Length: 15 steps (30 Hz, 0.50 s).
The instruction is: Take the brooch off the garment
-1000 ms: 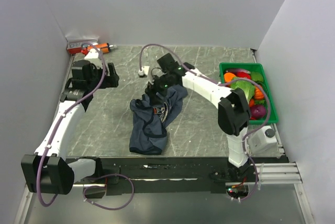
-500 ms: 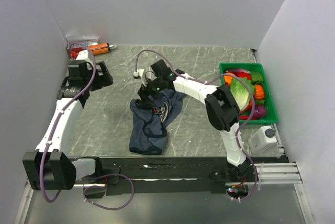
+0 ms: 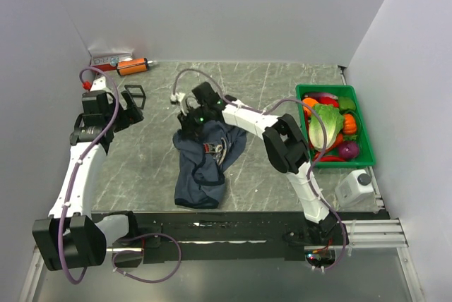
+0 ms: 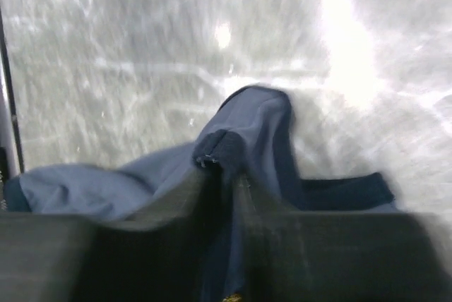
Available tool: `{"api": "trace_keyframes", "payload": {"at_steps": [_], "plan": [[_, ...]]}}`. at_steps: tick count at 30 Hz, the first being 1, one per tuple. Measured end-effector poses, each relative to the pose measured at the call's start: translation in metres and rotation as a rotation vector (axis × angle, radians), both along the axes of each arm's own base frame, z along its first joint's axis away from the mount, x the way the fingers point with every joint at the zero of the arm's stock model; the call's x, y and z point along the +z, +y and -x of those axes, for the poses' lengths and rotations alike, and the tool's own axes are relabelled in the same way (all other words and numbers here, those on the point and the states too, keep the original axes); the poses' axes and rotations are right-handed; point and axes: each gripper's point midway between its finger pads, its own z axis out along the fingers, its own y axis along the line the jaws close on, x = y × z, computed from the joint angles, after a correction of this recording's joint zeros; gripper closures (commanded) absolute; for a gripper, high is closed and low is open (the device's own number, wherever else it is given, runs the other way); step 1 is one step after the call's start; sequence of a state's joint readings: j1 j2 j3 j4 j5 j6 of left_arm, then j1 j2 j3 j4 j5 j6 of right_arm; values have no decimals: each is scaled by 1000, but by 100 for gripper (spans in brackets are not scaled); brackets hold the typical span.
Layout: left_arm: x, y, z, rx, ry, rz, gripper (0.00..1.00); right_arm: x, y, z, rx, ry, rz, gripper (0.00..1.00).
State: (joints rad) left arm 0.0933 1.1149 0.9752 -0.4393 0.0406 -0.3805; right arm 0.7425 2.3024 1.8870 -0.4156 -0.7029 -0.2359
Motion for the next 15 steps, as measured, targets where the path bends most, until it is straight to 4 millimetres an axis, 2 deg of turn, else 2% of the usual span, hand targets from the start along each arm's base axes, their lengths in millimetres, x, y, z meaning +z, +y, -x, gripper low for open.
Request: {"api": "trace_keyframes", "payload": {"at_steps": [2,5,8,12,15], "plan": [[-2,-2,1,-11,5,8,2,22,7,-9,-23,-8,-35,100],[-5,-9,2,-50,5,22,3,69,14,-33,-91,-24,-113,100],[-5,-20,1,-132,-3,34,4,112,2,-67,-203,-23,-179,100],[-2,-44,-4,-317,-41,39,4,159,-52,-122,-438,-16,-232,100],[-2,-70,-4,-494,-71,18,4,188,-99,-153,-616,-25,-251,100]]}}
